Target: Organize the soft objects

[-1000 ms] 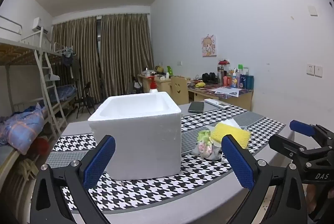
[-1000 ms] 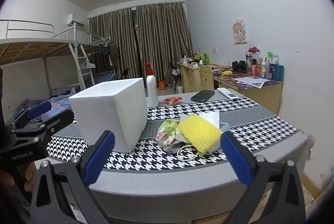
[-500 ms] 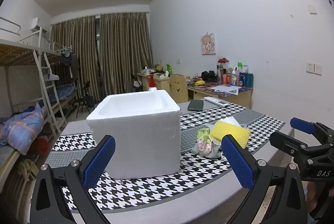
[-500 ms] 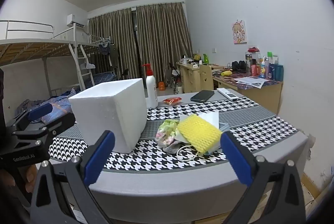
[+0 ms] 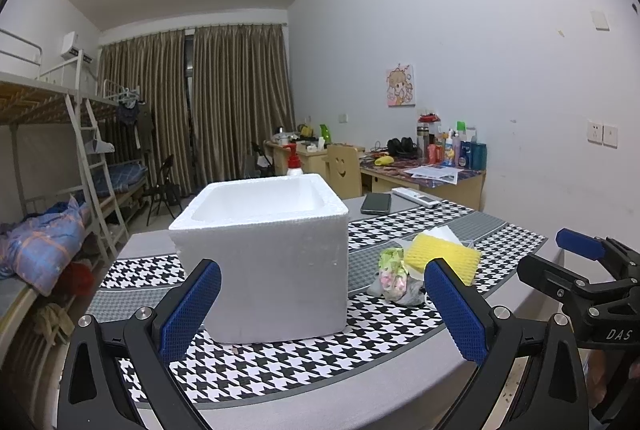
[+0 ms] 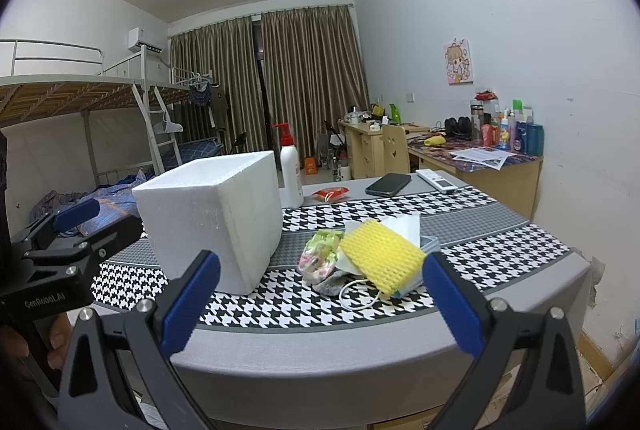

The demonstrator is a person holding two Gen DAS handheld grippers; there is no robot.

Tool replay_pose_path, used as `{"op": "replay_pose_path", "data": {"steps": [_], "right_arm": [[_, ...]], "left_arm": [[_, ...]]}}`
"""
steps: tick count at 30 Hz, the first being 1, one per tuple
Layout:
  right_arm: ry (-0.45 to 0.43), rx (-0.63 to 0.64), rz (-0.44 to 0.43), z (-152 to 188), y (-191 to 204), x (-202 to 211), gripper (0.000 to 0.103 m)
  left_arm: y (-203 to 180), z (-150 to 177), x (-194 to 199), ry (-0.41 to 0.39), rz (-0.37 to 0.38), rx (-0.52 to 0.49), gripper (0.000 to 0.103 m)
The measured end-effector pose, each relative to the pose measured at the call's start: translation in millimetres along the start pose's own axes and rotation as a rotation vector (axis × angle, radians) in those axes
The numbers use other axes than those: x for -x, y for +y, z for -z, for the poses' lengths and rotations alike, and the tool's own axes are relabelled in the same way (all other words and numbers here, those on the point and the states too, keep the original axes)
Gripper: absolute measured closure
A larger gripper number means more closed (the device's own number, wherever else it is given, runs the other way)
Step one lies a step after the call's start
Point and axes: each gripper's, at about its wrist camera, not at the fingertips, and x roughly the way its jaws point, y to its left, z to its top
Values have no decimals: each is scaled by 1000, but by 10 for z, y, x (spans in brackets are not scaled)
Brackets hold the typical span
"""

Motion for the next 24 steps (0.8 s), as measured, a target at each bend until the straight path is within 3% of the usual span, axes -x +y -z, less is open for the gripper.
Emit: {"op": "replay_pose_path", "data": {"steps": [24], "right_arm": [[-2,2,-2,4,-2,-1,1]], "left_arm": [[-25,-13,-13,2,6,-7,1]]}}
